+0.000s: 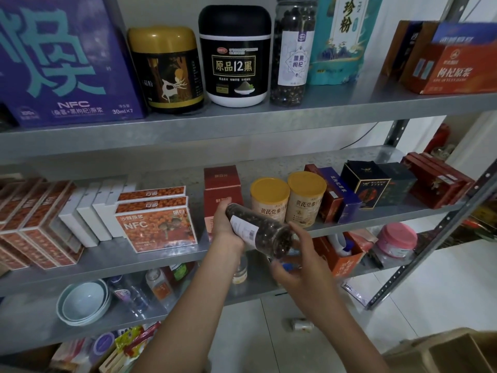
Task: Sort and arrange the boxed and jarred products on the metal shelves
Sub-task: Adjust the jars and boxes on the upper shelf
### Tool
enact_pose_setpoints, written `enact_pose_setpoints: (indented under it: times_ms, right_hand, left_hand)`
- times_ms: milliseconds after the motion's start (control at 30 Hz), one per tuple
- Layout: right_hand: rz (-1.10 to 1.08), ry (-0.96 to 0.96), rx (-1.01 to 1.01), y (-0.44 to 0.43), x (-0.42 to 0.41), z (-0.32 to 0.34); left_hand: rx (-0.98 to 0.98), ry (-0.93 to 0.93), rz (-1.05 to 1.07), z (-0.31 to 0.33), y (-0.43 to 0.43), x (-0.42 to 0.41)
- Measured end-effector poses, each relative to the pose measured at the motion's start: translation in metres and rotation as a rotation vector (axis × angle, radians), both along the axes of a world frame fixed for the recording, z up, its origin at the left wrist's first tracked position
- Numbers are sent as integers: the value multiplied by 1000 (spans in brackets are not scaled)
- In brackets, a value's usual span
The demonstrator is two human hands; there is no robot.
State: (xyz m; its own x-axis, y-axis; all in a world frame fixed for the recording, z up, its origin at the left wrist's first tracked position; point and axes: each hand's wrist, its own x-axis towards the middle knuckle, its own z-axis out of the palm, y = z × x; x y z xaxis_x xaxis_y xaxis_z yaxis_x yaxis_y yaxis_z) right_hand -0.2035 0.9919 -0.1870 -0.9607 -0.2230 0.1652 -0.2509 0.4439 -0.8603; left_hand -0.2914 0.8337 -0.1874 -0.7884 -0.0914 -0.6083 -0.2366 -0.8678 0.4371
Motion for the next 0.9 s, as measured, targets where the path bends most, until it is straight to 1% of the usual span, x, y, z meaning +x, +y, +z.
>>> enact_pose_setpoints:
  times_ms: [100,167,233,267,367,400,467,533,567,633,700,767,833,900]
  right_hand:
    - [-91,29,61,3,-4,-3]
    - [-156,59,89,9,-9,-5]
    - [-168,34,67,19,-13,-5]
    - [-162,-22,7,25,-16,-4]
    - [-181,-281,-342,39,-25,-2]
    - [-185,-332,-404,43,-27,-2]
    - [-137,-404,-390,49,-28,-3]
    - [-59,-434,-307,55,-28,-4]
    - [-34,-405,-272,56,-28,-3]
    - [3,-265,-193,57,-27,1]
    - [5,-97,-34,51,-26,8]
    - [-75,60,132,41,-24,12]
    - [-161,122,174,36,-26,16]
    - [-145,87,119,38,-30,19]
  left_hand:
    - [-98,-58,-9,6,3,-2]
    - [-93,-1,-86,14,6,0]
    - [-52,115,-149,20,9,5]
    - [-50,178,-176,22,9,7]
    - [-113,330,-247,22,12,13]
    - [-133,366,-271,23,13,15]
    - [-252,416,-285,25,16,15]
    - [-486,416,-267,29,21,17]
    - [-607,408,-254,33,24,17]
    - [-782,425,-212,39,30,20]
    - [-850,468,-181,48,39,23]
    - [-918,497,-160,58,47,25]
    - [-1004,537,-176,68,51,26]
    - [-1061,603,-318,79,49,27]
